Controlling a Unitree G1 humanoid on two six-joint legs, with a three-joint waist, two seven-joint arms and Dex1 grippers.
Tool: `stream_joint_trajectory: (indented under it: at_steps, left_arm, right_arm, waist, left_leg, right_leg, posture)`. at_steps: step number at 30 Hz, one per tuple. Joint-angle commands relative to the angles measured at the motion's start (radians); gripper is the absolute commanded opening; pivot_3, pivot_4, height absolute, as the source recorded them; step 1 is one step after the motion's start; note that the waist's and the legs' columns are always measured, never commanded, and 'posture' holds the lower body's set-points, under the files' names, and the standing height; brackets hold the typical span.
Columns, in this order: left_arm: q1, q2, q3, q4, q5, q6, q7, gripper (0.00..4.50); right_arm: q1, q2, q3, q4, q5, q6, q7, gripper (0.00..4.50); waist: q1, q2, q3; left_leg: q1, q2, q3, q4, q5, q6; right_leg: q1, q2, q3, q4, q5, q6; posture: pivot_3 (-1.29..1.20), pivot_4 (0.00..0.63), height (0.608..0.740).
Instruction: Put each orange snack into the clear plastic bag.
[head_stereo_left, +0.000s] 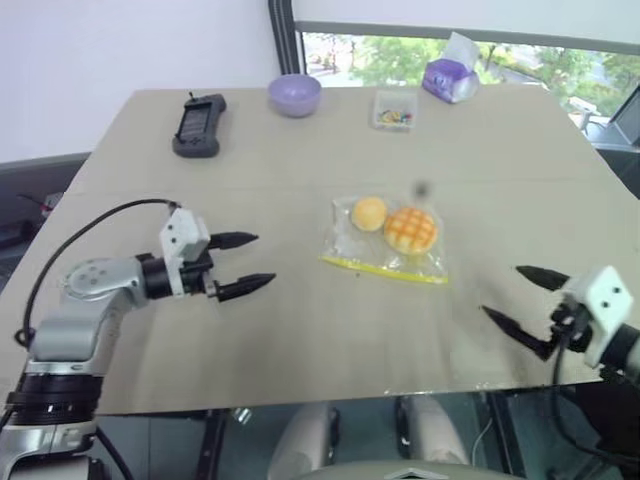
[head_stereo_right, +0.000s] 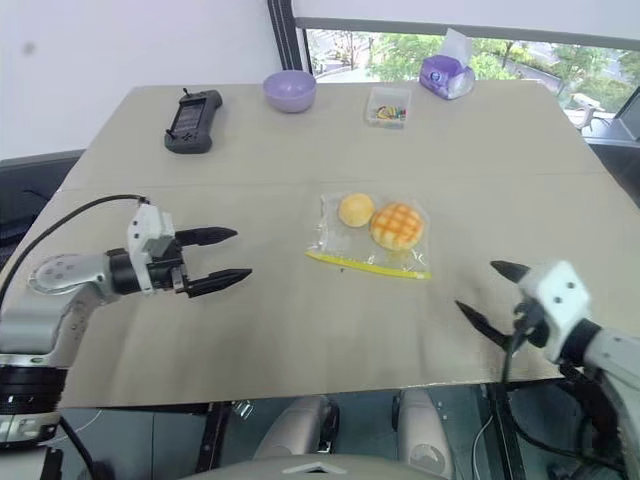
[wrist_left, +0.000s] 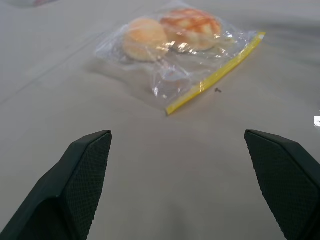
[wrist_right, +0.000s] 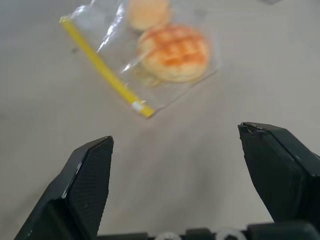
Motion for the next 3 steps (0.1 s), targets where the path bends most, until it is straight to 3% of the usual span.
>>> stream_joint_trajectory:
  at_steps: [1,3]
  left_arm:
    - [0.001,0.017,0.030,-0.064,-0.030,0.030,0.001,4.50]
    - [-0.004,0.015,0.031,-0.072,-0.034,0.049,0.012,4.50]
  right_arm:
    - [0.009,-0.005,-0.064,-0.037,0.072,0.008,-0.002,4.42]
    - [0.011,-0.011,-0.070,-0.036,0.090,0.013,-0.007,4.42]
  waist:
    - [0.000,0.000,0.000]
    - [0.000,0.000,0.000]
  left_leg:
    - [0.001,0.000,0.000,0.000,0.000,0.000]
    - [0.001,0.000,0.001,0.000,0.000,0.000]
  right_leg:
    - [0.001,0.000,0.000,0.000,0.000,0.000]
    - [0.001,0.000,0.000,0.000,0.000,0.000]
  posture:
    - [0.00,0.150,0.740]
    - [0.00,0.150,0.740]
